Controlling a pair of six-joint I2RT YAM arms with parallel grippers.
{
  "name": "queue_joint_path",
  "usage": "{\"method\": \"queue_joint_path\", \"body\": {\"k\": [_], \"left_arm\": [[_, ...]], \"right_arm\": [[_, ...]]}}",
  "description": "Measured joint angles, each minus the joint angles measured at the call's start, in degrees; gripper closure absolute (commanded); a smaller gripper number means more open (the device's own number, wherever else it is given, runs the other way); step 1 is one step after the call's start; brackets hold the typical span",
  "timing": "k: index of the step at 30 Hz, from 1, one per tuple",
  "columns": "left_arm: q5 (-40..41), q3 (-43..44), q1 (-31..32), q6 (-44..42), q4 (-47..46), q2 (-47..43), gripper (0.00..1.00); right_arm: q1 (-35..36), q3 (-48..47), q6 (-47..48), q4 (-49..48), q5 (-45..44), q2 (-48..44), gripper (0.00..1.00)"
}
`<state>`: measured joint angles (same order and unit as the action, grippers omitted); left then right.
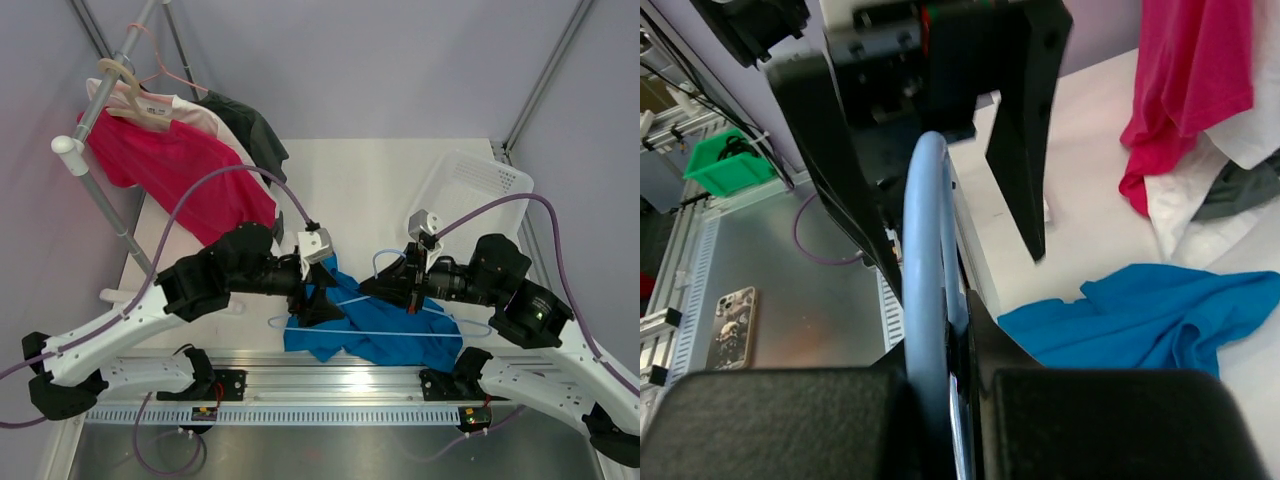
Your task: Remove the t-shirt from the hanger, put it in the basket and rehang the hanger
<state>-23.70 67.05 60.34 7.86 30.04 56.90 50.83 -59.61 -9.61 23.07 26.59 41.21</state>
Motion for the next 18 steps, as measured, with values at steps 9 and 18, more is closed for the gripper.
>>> {"method": "queue_joint_path", "body": {"k": [9,18], "left_arm": [[-1.9,-0.9,3.8,-0.3,-1.6,3.6,0.67],[-0.6,-1.0,5.5,0.3,-4.4,2.8,0.71]], "right_arm": [[0.0,1.9,-1.4,-7.0,2.0,2.4,1.0],[0.0,4.5,-2.7,-10.2,2.1,2.4,1.0]]}}
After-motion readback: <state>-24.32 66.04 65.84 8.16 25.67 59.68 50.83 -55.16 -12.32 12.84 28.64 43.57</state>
